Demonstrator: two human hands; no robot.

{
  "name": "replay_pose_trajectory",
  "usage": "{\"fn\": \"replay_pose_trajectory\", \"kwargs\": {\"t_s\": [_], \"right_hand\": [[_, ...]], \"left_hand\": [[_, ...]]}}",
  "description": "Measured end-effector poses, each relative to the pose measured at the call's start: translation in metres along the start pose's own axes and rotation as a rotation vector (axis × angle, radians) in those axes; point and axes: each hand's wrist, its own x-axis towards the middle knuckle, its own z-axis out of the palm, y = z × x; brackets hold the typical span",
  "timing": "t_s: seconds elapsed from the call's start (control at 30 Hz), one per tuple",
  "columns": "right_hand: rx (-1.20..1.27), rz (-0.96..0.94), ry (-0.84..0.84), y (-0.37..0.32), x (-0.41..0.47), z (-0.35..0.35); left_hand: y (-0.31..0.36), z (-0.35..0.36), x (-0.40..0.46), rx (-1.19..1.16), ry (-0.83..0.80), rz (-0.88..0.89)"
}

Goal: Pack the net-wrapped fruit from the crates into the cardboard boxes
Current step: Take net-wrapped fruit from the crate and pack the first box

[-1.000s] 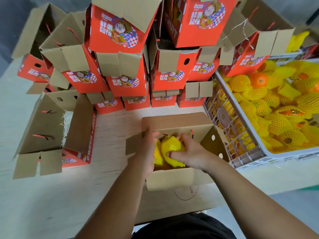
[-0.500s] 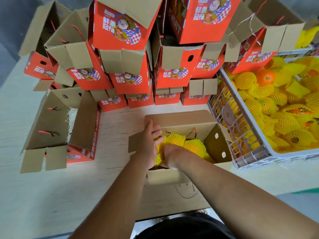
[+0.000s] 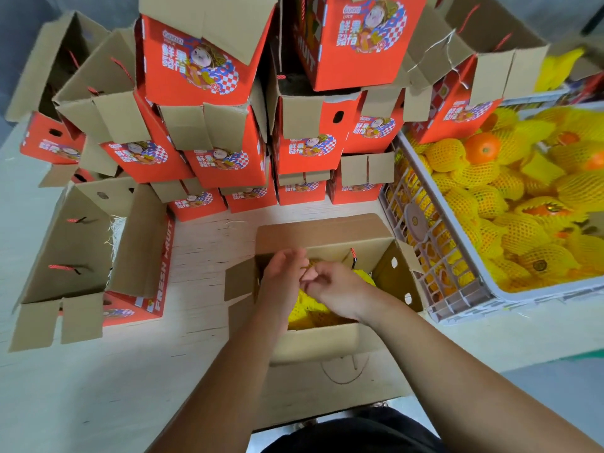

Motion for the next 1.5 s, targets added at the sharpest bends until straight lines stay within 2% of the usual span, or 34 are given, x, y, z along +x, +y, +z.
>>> {"fn": "replay_pose_trajectory", "kwargs": {"t_s": [0.03, 0.1, 0.17, 0.33, 0.47, 0.57, 0.67, 0.73, 0.8, 0.9, 1.0, 1.07, 1.13, 1.23, 1.3, 1.33, 1.43, 1.5], "right_hand": [[0.031, -0.018, 0.126, 0.003, -0.006, -0.009], [0.046, -0.052, 0.263, 0.007, -0.02, -0.03], [0.006, -0.092, 0.343, 0.012, -0.032, -0.054], [-0.022, -0.134, 0.544, 0.04, -0.063, -0.13], [-0.036, -0.171, 0.737, 0.078, -0.082, -0.202], [-0.185, -0.146, 0.826, 0.117, -0.095, -0.269], [-0.682, 0.046, 0.747, 0.152, -0.1, -0.337], [-1.01, 0.195, 0.606, 0.166, -0.095, -0.368], [-1.235, 0.186, 0.479, 0.176, -0.086, -0.381], [-1.54, 0.112, 0.337, 0.184, -0.074, -0.388], [-1.752, 0.05, 0.209, 0.185, -0.069, -0.398], [-1.807, 0.012, 0.176, 0.183, -0.07, -0.403], [-1.71, -0.05, 0.266, 0.179, -0.074, -0.411], [-1.393, -0.13, 0.444, 0.17, -0.084, -0.427], [-1.083, -0.236, 0.6, 0.167, -0.092, -0.433], [-0.81, -0.308, 0.637, 0.165, -0.096, -0.432], [0.136, -0.457, 0.459, 0.161, -0.108, -0.417], [0.402, -0.421, 0.379, 0.165, -0.111, -0.405]], "left_hand": [[0.0, 0.008, -0.001, 0.029, -0.027, 0.035], [0.002, 0.031, -0.008, 0.071, -0.079, 0.123], [0.009, 0.057, -0.017, 0.131, -0.109, 0.213], [0.028, 0.141, -0.037, 0.148, -0.258, 0.282], [0.03, 0.221, -0.04, 0.19, -0.355, 0.439], [0.022, 0.285, -0.043, 0.275, -0.367, 0.483], [0.008, 0.335, -0.034, 0.518, -0.401, 0.529], [0.002, 0.354, -0.027, 0.7, -0.324, 0.578], [-0.004, 0.363, -0.025, 0.842, -0.218, 0.662], [-0.013, 0.369, -0.031, 1.08, -0.17, 0.798], [-0.014, 0.369, -0.033, 1.09, -0.158, 0.804], [-0.013, 0.368, -0.032, 1.059, -0.149, 0.796], [-0.012, 0.367, -0.032, 1.056, -0.146, 0.787], [-0.012, 0.372, -0.035, 0.955, -0.109, 0.734], [-0.007, 0.386, -0.04, 0.676, -0.082, 0.634], [-0.002, 0.396, -0.045, 0.484, -0.113, 0.532], [0.015, 0.429, -0.061, 0.005, -0.353, 0.189], [0.02, 0.439, -0.061, -0.14, -0.387, 0.117]]}}
